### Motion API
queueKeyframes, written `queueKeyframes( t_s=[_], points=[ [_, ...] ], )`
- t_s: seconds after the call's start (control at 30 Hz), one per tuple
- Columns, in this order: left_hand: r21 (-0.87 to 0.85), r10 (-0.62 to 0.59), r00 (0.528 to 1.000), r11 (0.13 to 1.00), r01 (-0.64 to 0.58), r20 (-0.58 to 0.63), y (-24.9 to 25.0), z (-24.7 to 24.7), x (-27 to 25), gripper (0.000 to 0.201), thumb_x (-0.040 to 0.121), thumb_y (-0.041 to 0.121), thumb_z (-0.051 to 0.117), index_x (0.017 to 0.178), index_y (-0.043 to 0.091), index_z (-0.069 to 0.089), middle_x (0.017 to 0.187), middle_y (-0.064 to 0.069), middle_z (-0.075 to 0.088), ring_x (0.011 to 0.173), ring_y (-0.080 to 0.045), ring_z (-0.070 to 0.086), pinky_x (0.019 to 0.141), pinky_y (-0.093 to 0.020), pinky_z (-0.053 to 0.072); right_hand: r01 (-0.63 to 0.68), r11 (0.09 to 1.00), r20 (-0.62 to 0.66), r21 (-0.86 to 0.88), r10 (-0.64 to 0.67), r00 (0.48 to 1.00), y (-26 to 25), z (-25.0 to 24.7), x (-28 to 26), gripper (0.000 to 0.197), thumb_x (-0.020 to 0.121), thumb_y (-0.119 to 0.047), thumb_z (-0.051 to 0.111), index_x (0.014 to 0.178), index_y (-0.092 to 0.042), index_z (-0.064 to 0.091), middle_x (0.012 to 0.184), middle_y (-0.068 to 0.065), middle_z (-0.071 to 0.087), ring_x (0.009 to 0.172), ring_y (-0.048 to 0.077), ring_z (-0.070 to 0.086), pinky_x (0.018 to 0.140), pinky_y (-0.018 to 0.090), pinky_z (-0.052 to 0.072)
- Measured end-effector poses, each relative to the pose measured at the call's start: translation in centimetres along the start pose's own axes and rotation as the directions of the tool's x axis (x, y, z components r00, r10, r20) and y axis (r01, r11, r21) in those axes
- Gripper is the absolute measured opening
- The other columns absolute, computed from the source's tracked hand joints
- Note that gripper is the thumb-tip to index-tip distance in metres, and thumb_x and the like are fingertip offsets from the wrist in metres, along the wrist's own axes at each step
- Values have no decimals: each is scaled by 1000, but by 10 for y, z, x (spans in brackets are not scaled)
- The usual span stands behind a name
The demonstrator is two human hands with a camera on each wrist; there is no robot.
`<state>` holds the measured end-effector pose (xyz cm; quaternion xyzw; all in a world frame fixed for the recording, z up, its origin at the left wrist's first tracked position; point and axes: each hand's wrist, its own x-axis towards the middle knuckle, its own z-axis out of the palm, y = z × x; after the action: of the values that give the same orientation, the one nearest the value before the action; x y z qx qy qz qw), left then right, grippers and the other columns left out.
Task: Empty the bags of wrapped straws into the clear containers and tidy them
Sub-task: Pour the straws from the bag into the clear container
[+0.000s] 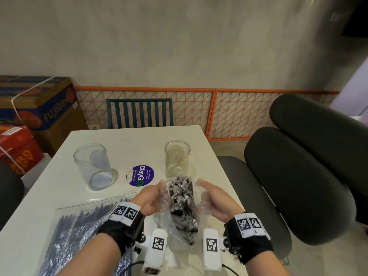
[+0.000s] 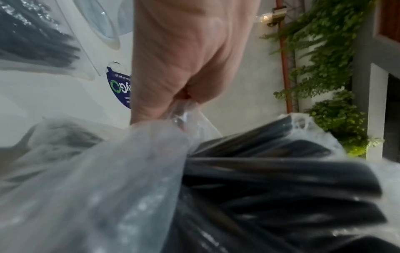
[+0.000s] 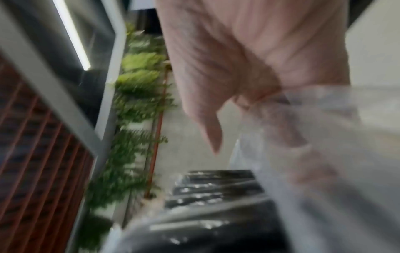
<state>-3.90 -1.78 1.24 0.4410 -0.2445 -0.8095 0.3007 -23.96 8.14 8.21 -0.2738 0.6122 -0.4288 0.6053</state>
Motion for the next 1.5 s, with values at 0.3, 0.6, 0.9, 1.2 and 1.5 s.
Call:
queueKeyframes(
  t_s=[0.3,0.6,0.9,1.2,1.5],
  points=[
    [794,204,958,606,40,-204,-15,46,-82,48,94,40,43,136,22,27,142,-10,28,120,-33,44,63,-38,55,-33,999,-144,-11,31,989,3,-8,17,16,98,-10,38,92,-9,54,97,14,72,77,30,66,79,51,54],
    [-32,-181,953,983,178,-244,-29,14,-55,37,97,9,25,105,0,60,100,-22,68,69,-31,67,59,-48,57,-181,892,34,415,183,982,19,6,13,36,96,-31,45,104,0,62,73,19,62,57,27,63,67,41,56],
    [-163,-60,998,985,58,-6,-36,25,-82,33,97,15,37,117,0,59,118,-25,63,109,-36,58,92,-58,44,-160,936,133,314,124,983,29,-5,-3,57,68,-17,71,119,7,58,118,29,62,94,35,66,96,52,48],
    [-212,45,986,977,-10,160,3,57,-110,37,86,19,33,87,1,65,71,-13,65,47,-21,61,45,-21,52,276,961,172,18,-275,946,-12,-12,-33,53,72,-48,71,113,-14,65,93,-1,75,90,6,70,87,23,51],
    [265,40,907,950,-164,419,97,88,-112,38,85,40,53,97,10,73,98,-11,72,88,-20,68,88,-33,52,597,765,162,-243,-574,802,-112,32,-19,52,68,-35,80,95,6,62,79,25,65,74,19,56,73,33,45]
  ],
)
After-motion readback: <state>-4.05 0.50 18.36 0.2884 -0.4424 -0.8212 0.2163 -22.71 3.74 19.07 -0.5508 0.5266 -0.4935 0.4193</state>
